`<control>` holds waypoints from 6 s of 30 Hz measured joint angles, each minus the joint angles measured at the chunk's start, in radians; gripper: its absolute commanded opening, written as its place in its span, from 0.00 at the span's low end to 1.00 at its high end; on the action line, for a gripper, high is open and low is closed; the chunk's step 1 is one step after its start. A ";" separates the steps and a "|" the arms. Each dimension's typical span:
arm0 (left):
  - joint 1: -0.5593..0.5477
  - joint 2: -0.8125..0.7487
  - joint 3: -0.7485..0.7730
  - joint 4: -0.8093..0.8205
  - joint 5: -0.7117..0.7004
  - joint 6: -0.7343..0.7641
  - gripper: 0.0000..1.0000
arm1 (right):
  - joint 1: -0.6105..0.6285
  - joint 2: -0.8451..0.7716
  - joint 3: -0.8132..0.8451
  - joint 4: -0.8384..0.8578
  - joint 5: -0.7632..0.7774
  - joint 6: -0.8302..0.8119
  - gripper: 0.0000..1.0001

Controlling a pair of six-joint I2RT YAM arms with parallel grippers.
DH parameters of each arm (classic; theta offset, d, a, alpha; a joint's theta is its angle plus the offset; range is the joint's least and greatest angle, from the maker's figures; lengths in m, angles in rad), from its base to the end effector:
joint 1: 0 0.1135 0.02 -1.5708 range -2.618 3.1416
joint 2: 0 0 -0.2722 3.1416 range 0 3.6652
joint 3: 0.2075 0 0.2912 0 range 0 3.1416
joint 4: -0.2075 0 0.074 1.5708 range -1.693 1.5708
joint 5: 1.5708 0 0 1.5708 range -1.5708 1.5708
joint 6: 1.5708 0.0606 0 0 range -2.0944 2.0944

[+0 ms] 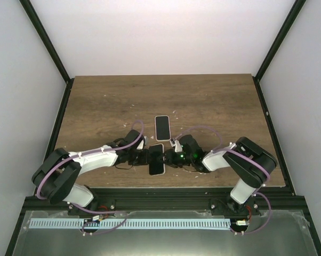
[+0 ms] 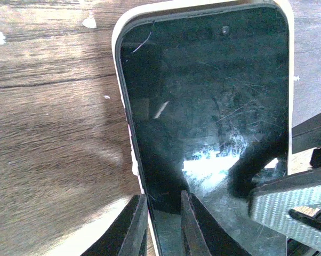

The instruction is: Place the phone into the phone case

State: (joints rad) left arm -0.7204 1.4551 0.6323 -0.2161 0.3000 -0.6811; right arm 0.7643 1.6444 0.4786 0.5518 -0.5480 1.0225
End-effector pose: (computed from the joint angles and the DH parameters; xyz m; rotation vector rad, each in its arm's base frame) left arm 0.2086 -0.2069 0.1021 0.1709 2.8080 -0.8184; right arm 0.2021 0.2375 0.0743 -0.0401 2.5668 1.4740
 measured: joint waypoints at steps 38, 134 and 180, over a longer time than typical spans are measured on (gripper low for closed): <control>0.009 -0.813 -0.086 -0.166 0.192 -0.158 0.81 | 0.023 -0.272 -0.167 0.313 -0.146 0.249 0.11; 0.015 -0.670 -0.289 0.412 0.438 -0.584 0.00 | 0.046 -0.364 -0.277 0.630 0.076 0.650 0.32; 0.014 -0.674 -0.222 0.249 0.364 -0.484 0.21 | 0.057 -0.338 -0.252 0.603 -0.061 0.639 0.21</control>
State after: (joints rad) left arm -0.7067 0.7811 0.4103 0.0326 0.6640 -1.1648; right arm 0.8211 1.3067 0.2264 1.1553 -0.6094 1.6611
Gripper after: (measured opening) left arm 0.300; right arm 0.156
